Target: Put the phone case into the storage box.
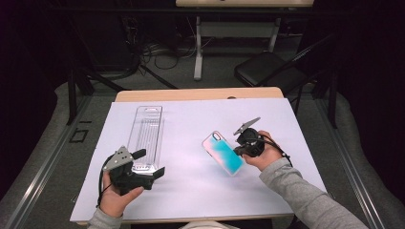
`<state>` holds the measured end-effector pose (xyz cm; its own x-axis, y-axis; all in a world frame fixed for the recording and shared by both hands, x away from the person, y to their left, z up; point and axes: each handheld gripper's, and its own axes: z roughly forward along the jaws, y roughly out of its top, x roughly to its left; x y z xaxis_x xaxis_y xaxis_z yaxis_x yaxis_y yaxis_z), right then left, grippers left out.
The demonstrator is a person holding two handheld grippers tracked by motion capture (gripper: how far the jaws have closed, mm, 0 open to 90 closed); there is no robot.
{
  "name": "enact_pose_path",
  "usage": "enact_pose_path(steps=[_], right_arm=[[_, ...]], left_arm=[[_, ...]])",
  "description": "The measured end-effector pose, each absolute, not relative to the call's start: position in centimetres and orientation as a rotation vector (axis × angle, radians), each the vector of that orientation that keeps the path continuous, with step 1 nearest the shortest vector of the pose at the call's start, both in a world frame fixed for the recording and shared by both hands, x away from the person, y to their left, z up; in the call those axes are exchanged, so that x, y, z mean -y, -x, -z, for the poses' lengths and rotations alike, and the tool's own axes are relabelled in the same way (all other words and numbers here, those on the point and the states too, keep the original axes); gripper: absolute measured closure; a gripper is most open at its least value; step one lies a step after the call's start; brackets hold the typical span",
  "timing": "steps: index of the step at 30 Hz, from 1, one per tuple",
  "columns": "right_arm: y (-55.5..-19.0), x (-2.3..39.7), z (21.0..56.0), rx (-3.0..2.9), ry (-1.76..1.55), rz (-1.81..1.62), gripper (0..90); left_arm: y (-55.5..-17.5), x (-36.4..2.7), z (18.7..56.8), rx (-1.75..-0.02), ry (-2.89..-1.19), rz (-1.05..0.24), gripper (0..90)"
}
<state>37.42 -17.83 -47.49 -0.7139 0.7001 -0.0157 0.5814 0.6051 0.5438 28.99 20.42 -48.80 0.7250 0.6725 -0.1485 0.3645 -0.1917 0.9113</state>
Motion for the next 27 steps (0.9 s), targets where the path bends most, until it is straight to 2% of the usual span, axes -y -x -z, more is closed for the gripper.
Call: enact_pose_path(steps=[15,27], right_arm=[[-37.8,16.0,48.1,-2.553,-1.053,-0.844,87.9],[-38.3,15.7,48.6,-2.529,-1.068,-0.867,87.9]], left_arm=[[-31.7,-16.8,48.0,-0.823,-1.813,-0.332,2.4],[-33.5,-15.3,47.9,-0.865,-1.785,-0.331,5.8]])
